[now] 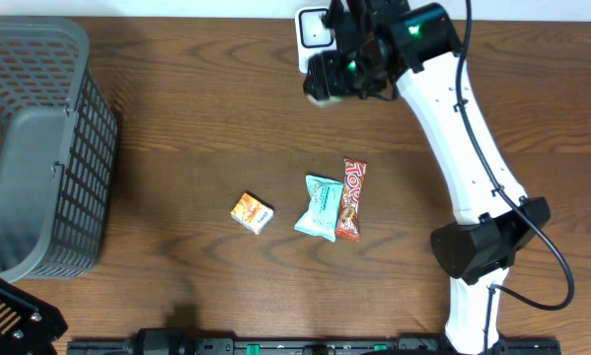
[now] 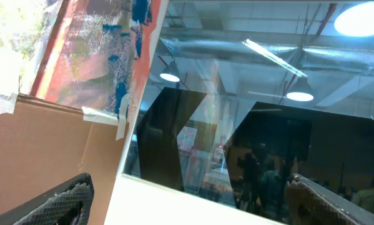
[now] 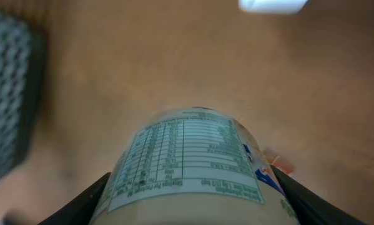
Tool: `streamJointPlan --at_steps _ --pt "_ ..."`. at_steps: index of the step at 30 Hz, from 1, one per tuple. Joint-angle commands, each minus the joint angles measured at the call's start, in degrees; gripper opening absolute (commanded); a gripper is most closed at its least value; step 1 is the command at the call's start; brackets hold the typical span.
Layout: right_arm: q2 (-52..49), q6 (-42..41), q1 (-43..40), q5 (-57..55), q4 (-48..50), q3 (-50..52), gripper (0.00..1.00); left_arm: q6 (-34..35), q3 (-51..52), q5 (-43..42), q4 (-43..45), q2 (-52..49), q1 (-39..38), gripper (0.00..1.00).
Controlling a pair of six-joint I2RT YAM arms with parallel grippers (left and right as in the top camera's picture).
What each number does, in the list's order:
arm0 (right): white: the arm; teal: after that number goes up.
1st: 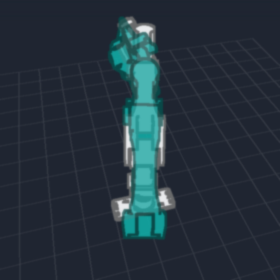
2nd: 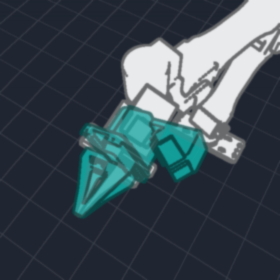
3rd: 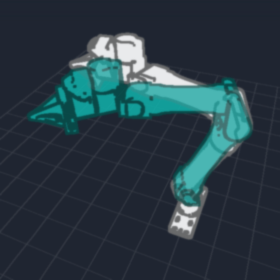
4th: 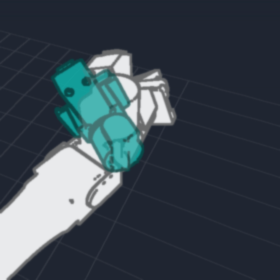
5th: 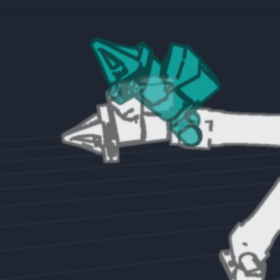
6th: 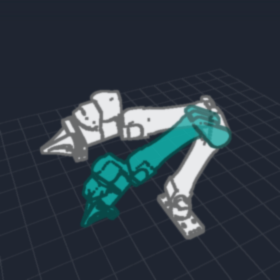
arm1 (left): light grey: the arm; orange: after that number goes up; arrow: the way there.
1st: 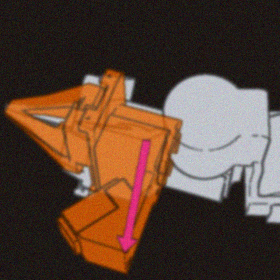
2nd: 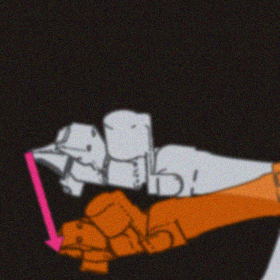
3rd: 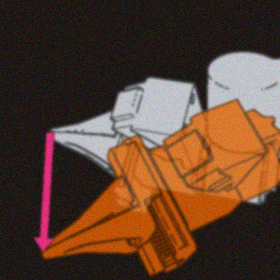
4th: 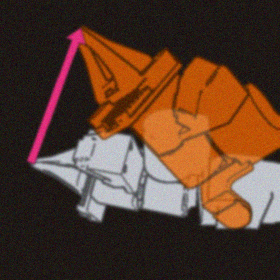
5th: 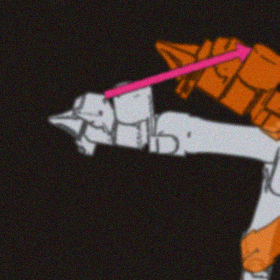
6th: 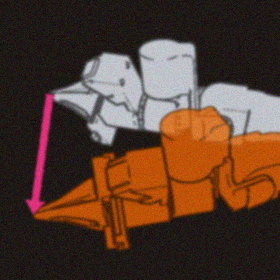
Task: Scan the item barcode
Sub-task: 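Lift the bottle and hold its label up to the white scanner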
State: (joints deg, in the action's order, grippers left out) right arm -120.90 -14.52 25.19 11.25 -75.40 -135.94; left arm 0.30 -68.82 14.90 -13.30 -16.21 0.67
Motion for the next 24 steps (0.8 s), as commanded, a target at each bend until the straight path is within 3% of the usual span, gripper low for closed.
streamJointPlan --at_steps 1,9,24 --pt "-1.1 -1.3 1.4 -12.2 4.5 -0.1 0.48 1.2 0.4 -0.8 0.1 0.7 0.1 0.98" --pt "-6.3 -1.0 1.9 -21.1 19.3 -0.1 0.41 1.3 0.4 -0.8 0.1 0.7 0.1 0.98" --pt "-16.2 5.7 1.7 -31.5 47.0 -0.1 0.45 3.5 0.4 -1.0 0.1 0.7 0.1 0.98"
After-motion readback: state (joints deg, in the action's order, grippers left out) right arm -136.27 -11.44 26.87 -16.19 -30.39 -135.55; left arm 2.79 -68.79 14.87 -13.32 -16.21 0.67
